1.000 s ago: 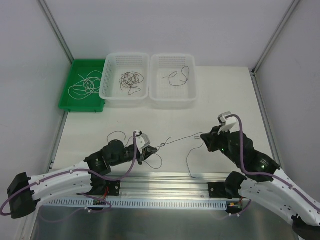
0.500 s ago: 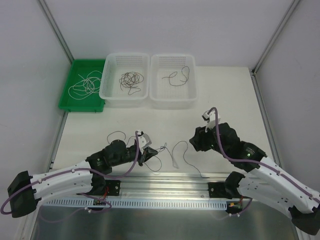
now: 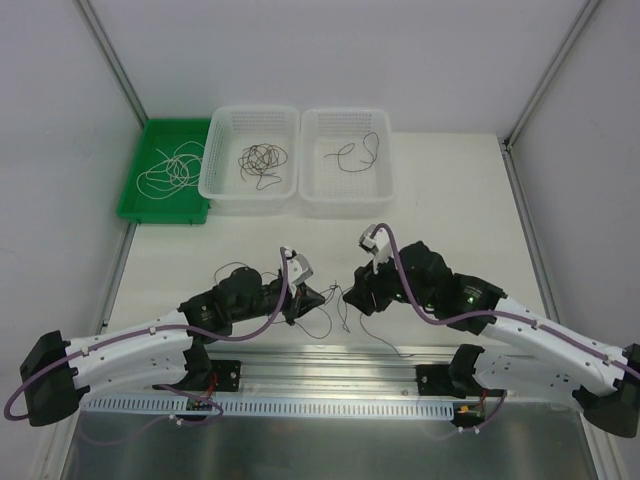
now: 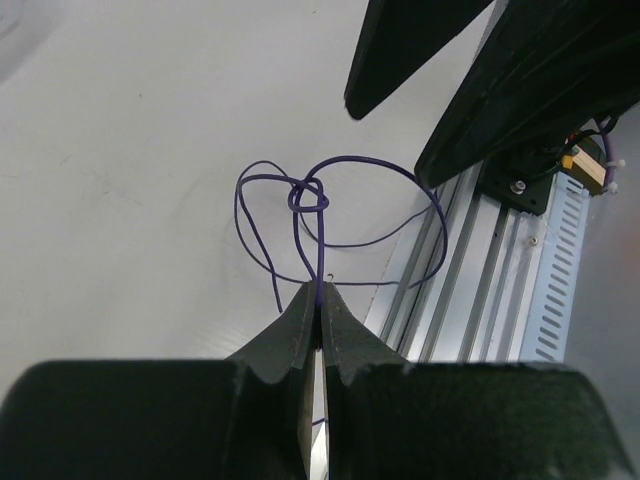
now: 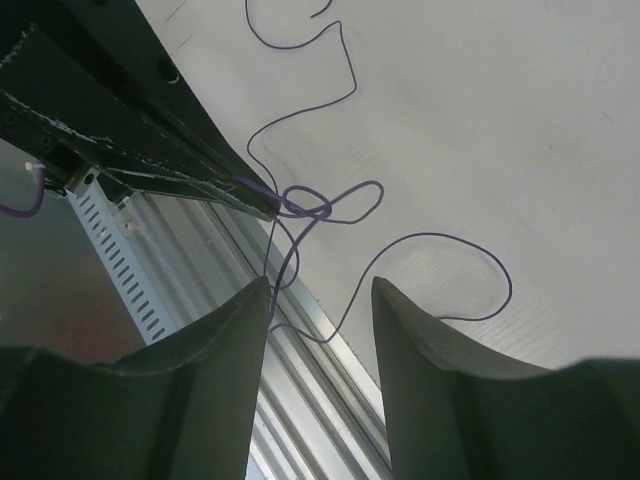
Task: Untangle the cables
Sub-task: Untie the cable.
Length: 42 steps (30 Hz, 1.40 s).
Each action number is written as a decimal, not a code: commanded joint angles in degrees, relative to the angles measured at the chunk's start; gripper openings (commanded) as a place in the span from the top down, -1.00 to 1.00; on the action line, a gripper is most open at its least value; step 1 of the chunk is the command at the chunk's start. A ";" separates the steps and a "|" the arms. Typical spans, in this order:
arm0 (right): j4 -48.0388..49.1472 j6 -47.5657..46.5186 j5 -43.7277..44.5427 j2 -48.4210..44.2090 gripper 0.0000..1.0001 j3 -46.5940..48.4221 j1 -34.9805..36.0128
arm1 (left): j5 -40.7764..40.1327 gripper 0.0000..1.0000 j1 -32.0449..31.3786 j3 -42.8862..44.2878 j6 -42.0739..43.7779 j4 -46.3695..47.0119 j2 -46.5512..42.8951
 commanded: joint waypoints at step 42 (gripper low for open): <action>-4.33 -6.38 0.16 12.58 0.98 8.78 3.42 | 1.84 0.66 -0.32 2.93 -1.79 -3.34 -2.66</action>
